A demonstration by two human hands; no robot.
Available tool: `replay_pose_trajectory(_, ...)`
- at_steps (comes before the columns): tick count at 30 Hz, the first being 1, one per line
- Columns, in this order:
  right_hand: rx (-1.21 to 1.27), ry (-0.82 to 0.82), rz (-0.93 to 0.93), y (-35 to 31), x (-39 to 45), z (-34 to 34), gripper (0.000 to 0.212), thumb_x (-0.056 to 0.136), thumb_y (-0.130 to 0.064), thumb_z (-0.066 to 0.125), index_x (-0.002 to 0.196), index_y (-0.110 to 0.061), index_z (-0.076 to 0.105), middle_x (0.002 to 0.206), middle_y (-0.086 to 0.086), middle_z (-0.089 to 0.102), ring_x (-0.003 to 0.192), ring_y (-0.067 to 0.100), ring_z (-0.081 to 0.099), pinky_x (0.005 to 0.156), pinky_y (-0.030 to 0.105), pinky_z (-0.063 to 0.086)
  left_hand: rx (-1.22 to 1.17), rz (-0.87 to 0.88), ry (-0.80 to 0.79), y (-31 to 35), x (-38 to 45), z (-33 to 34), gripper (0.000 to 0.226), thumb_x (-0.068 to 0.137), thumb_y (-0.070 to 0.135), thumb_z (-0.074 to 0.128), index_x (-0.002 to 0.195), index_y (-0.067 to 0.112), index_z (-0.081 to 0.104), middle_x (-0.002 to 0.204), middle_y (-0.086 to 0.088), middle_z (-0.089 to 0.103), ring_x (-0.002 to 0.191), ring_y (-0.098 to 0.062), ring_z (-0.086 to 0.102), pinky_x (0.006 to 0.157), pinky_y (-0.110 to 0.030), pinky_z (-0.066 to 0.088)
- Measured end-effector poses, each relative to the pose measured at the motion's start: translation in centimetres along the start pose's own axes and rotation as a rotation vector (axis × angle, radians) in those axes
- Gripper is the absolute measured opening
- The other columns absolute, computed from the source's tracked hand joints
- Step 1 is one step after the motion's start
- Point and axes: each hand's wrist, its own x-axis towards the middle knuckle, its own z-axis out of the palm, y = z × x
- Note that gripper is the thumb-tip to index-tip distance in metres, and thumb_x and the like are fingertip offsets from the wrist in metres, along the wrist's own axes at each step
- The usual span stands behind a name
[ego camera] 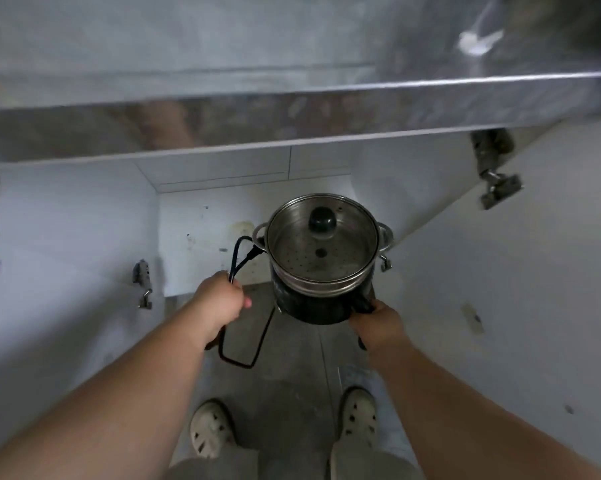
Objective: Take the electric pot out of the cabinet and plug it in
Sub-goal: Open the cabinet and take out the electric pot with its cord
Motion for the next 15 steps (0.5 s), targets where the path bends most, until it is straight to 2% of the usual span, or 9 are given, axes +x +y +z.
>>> replay_pose_trajectory(2, -0.034, -0.013, 0.01, -0.8, -3.4, -1.8, 0.012, 0.077, -0.007, 0.059, 0.089, -0.01, 0.061, 0.069, 0.013, 0.057, 0.063, 0.025, 0.051, 0.061, 0.034, 0.041, -0.056, 0.004, -0.027, 0.0, -2.6, -0.9, 0.014, 0.09, 0.008, 0.038, 0.094, 0.01, 0.051, 0.088, -0.01, 0.067, 0.067, -0.018, 0.051, 0.059, -0.029, 0.042)
replay_pose_trajectory(4, -0.064, 0.009, 0.015, -1.8, -7.6, -4.0, 0.008, 0.078, -0.011, 0.06, 0.086, -0.011, 0.06, 0.071, 0.011, 0.059, 0.066, 0.025, 0.054, 0.061, 0.031, 0.041, -0.071, 0.0, -0.061, 0.6, -6.1, -2.4, 0.014, 0.091, 0.009, 0.036, 0.088, 0.012, 0.05, 0.086, -0.009, 0.067, 0.064, -0.018, 0.049, 0.061, -0.029, 0.042)
replay_pose_trajectory(7, -0.066, 0.024, 0.024, -2.5, -12.6, -6.6, 0.004, 0.077, -0.011, 0.06, 0.076, -0.013, 0.057, 0.058, 0.004, 0.055, 0.056, 0.02, 0.05, 0.055, 0.028, 0.04, -0.044, 0.013, -0.123, 0.9, -10.8, -4.3, 0.013, 0.094, 0.011, 0.037, 0.088, 0.014, 0.048, 0.081, -0.007, 0.064, 0.057, -0.015, 0.045, 0.052, -0.025, 0.038)
replay_pose_trajectory(10, -0.064, 0.007, 0.014, -2.8, -15.7, -8.8, 0.01, 0.076, -0.006, 0.057, 0.071, -0.014, 0.057, 0.055, 0.003, 0.053, 0.055, 0.021, 0.048, 0.057, 0.029, 0.04, -0.057, 0.052, -0.076, 0.8, -13.8, -6.1, 0.014, 0.094, 0.014, 0.038, 0.088, 0.013, 0.05, 0.08, -0.007, 0.065, 0.055, -0.016, 0.045, 0.053, -0.026, 0.04)
replay_pose_trajectory(13, -0.048, 0.004, -0.039, -2.7, -18.2, -11.3, 0.016, 0.075, -0.003, 0.056, 0.069, -0.017, 0.057, 0.053, 0.001, 0.053, 0.051, 0.016, 0.047, 0.05, 0.024, 0.039, -0.137, 0.07, -0.003, 0.6, -17.0, -7.0, 0.013, 0.092, 0.012, 0.041, 0.086, 0.012, 0.053, 0.079, -0.01, 0.066, 0.056, -0.018, 0.046, 0.059, -0.03, 0.045)
replay_pose_trajectory(15, -0.049, 0.001, -0.068, -2.5, -19.6, -13.2, 0.017, 0.075, -0.004, 0.056, 0.068, -0.02, 0.056, 0.054, 0.0, 0.052, 0.051, 0.014, 0.047, 0.046, 0.023, 0.037, -0.205, 0.084, 0.02, 0.6, -19.5, -6.7, 0.011, 0.091, 0.011, 0.043, 0.086, 0.011, 0.052, 0.073, -0.009, 0.064, 0.052, -0.018, 0.045, 0.054, -0.028, 0.043)
